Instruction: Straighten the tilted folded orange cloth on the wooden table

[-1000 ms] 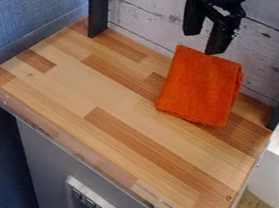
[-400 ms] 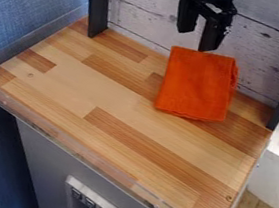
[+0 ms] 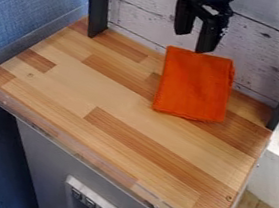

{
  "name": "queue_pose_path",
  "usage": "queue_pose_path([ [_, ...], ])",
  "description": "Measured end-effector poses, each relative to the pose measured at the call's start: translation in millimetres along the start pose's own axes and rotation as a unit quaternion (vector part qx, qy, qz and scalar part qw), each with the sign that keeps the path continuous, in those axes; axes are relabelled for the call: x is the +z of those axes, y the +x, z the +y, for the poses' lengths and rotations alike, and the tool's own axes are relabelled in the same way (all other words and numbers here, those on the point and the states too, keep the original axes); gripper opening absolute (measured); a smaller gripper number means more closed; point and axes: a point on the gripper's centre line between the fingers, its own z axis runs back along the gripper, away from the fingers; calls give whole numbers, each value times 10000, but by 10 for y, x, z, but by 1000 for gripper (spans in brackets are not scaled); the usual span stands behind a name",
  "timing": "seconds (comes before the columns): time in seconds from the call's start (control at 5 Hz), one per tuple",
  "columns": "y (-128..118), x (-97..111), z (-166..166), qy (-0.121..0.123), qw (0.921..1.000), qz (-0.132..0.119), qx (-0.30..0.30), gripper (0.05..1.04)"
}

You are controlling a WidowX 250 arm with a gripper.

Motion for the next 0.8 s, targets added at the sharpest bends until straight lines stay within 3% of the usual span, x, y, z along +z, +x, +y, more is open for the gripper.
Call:
queue_pose_path([
  [0.8, -30, 42, 38, 42, 9998, 82, 199, 997],
])
